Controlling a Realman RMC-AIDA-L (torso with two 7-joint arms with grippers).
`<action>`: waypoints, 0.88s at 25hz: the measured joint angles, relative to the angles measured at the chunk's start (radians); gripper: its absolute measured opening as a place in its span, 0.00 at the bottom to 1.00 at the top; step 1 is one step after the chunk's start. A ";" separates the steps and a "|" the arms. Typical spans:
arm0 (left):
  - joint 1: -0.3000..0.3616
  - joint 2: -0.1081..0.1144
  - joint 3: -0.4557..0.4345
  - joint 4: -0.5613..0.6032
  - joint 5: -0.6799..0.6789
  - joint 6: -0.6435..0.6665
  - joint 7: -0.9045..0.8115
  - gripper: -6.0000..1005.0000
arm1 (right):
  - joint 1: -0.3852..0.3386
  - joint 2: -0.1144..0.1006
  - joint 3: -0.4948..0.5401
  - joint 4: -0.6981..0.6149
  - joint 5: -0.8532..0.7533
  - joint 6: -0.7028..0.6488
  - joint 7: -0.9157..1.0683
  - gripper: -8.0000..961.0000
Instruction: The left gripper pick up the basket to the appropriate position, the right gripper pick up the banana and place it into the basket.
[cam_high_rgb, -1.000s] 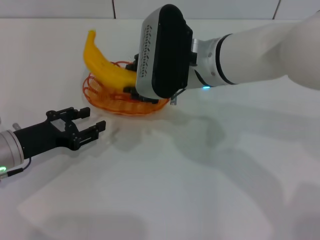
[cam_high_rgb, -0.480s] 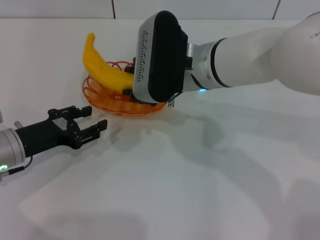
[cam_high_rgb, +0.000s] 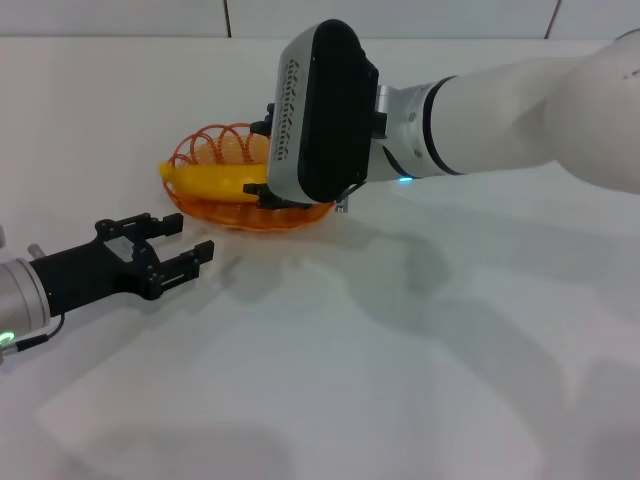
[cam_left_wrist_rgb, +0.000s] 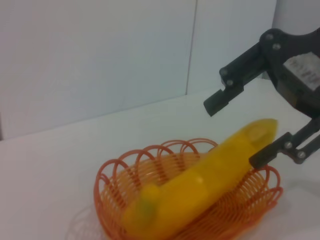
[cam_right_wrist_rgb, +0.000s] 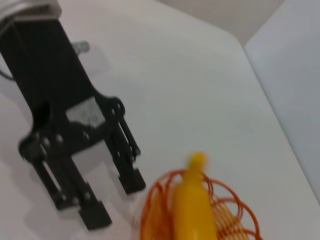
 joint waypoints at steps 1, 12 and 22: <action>0.002 0.000 0.000 0.000 -0.001 0.000 0.000 0.60 | -0.007 -0.001 0.001 -0.013 0.007 -0.004 0.001 0.66; 0.006 0.000 0.000 -0.010 -0.004 0.000 0.010 0.60 | -0.183 -0.007 0.160 -0.197 0.218 -0.168 -0.205 0.71; 0.006 -0.001 -0.002 -0.011 -0.005 0.000 0.012 0.60 | -0.249 -0.007 0.419 -0.070 0.496 -0.333 -0.487 0.71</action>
